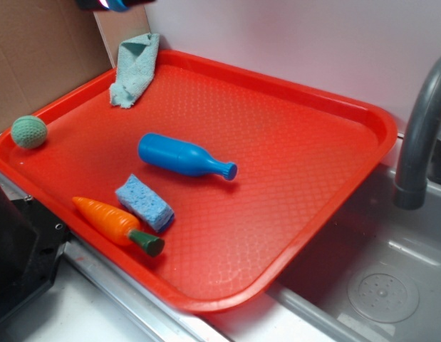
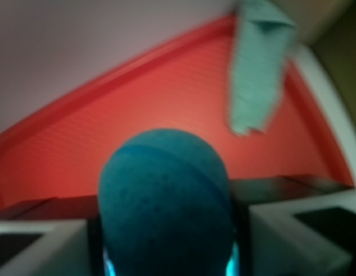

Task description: Grab the blue ball.

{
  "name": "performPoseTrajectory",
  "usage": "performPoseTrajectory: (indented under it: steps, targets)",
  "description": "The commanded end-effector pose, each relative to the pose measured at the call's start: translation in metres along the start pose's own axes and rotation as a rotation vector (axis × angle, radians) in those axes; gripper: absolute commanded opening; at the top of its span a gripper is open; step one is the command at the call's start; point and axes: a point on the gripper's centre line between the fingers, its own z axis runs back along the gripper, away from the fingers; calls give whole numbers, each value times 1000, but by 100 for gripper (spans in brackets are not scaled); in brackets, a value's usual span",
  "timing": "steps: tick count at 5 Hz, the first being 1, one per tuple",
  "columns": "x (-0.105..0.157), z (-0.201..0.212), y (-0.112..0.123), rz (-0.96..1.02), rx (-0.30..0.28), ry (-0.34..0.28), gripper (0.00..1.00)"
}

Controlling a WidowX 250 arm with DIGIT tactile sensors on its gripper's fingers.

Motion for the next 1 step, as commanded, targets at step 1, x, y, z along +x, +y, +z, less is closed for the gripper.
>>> performPoseTrajectory:
  steps: [1]
  targets:
    - [12,17,10,92,127,75,0]
